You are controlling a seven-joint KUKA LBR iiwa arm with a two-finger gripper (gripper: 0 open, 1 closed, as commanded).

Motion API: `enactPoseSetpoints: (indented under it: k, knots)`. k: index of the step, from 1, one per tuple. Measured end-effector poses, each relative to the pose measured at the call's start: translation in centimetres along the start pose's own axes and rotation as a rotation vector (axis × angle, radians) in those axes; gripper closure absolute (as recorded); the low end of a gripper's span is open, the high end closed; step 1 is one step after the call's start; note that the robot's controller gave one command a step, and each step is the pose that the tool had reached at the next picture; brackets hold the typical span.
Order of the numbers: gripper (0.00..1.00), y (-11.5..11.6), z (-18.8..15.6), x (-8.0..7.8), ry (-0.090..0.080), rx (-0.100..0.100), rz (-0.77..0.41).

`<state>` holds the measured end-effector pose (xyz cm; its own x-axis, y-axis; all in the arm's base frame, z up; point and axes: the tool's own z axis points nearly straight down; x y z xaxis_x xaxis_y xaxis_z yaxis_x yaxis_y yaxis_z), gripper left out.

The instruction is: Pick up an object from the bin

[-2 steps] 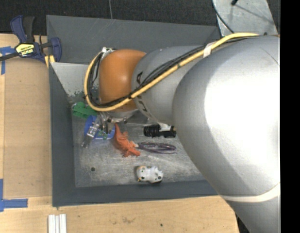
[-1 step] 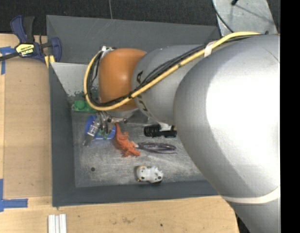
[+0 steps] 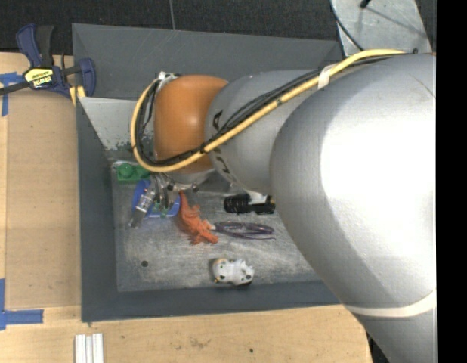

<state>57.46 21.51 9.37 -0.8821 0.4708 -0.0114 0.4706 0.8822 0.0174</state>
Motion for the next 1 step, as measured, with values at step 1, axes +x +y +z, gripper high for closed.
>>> enactPoseSetpoints:
  k: [1]
  knots:
    - [1.0, 0.01, -0.07, -0.01, 0.001, 0.002, 0.0]
